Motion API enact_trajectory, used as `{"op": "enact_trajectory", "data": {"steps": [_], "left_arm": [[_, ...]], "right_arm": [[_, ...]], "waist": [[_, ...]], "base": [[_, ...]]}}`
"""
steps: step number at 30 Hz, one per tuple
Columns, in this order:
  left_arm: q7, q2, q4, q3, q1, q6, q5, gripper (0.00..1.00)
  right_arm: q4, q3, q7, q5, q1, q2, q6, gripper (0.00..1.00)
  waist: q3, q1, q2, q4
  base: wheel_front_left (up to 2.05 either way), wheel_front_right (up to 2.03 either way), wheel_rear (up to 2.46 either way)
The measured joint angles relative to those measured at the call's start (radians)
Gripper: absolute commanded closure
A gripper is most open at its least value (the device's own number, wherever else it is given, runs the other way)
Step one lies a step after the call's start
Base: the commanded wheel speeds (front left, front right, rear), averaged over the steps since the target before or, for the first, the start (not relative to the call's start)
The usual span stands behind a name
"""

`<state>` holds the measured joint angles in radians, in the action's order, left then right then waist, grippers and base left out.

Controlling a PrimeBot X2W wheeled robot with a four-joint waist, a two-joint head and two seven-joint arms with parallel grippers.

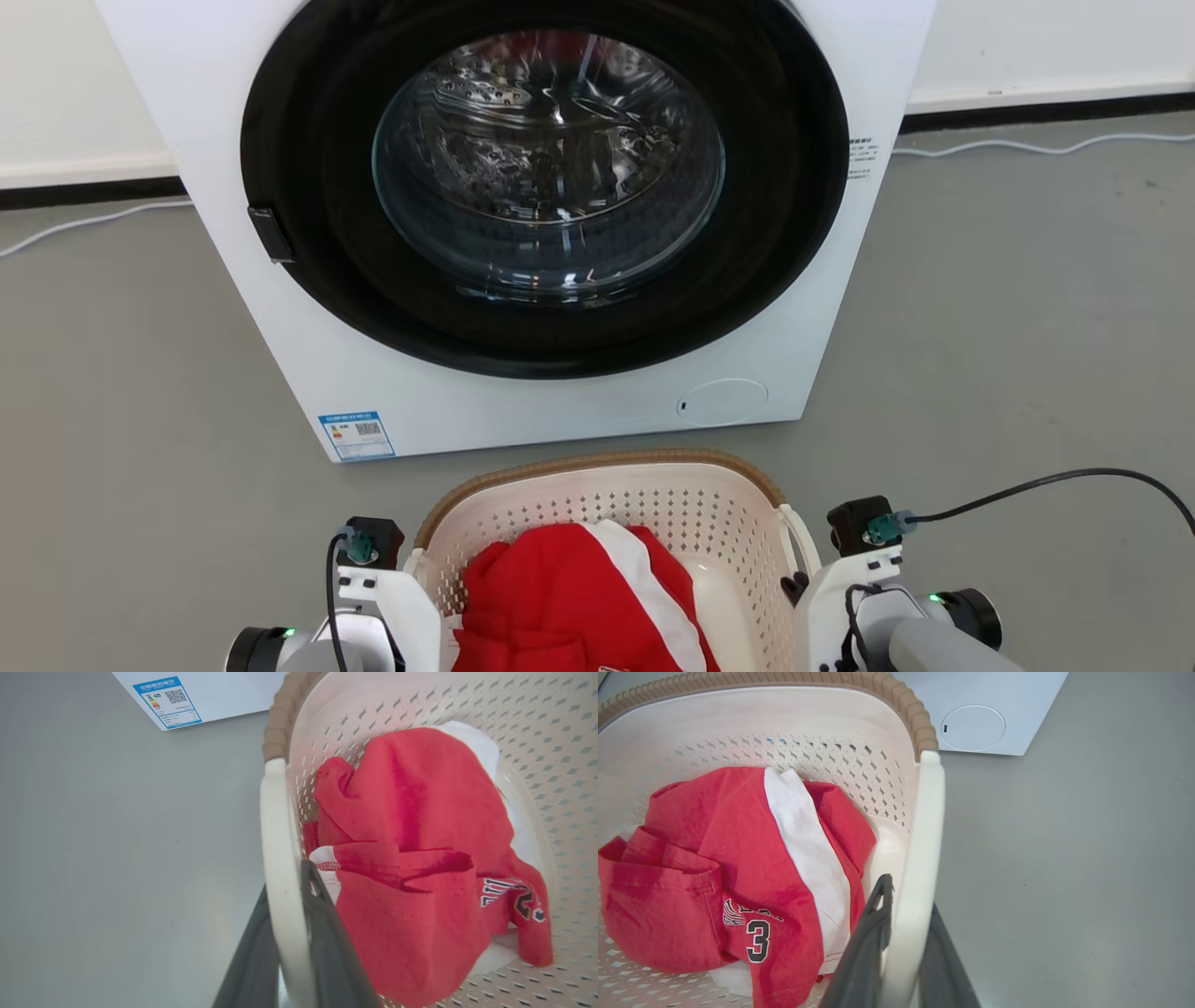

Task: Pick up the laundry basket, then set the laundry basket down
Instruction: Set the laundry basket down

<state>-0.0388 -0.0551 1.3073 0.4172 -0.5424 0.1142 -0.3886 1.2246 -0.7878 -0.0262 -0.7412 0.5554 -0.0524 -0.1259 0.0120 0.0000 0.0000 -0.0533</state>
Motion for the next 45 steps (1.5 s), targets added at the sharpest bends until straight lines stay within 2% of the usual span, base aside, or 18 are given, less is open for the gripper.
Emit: {"op": "enact_trajectory", "data": {"steps": [10,18,28,34,45], "left_arm": [[0.060,-0.007,-0.004,0.013,-0.060,-0.028,0.000,1.00],[0.095,-0.011,-0.013,0.031,-0.149,-0.046,0.002,1.00],[0.188,-0.015,-0.029,0.036,-0.257,-0.080,0.005,1.00],[0.247,-0.019,-0.048,0.033,-0.314,-0.098,0.005,1.00],[0.286,-0.046,-0.113,0.028,-0.400,-0.119,0.012,1.00]], "right_arm": [[0.002,-0.024,0.098,-0.007,0.061,0.000,0.000,1.00],[0.008,-0.030,0.179,-0.007,0.122,-0.004,0.000,1.00],[-0.007,-0.031,0.267,0.020,0.213,-0.014,0.002,1.00],[-0.075,0.048,0.273,0.097,0.270,-0.042,0.003,1.00],[-0.236,0.296,0.274,0.335,0.270,-0.060,0.003,1.00]], "waist": [[0.112,0.0000,0.0000,0.002],[0.263,0.0000,0.0000,0.007],[0.463,0.0000,0.0000,0.032],[0.574,0.0000,0.0000,0.047],[0.739,0.0000,0.0000,0.060]], "base": [[0.00,0.00,0.00],[0.00,0.00,0.00],[0.00,0.00,0.00],[0.00,0.00,0.00],[0.00,0.00,0.00]]}}
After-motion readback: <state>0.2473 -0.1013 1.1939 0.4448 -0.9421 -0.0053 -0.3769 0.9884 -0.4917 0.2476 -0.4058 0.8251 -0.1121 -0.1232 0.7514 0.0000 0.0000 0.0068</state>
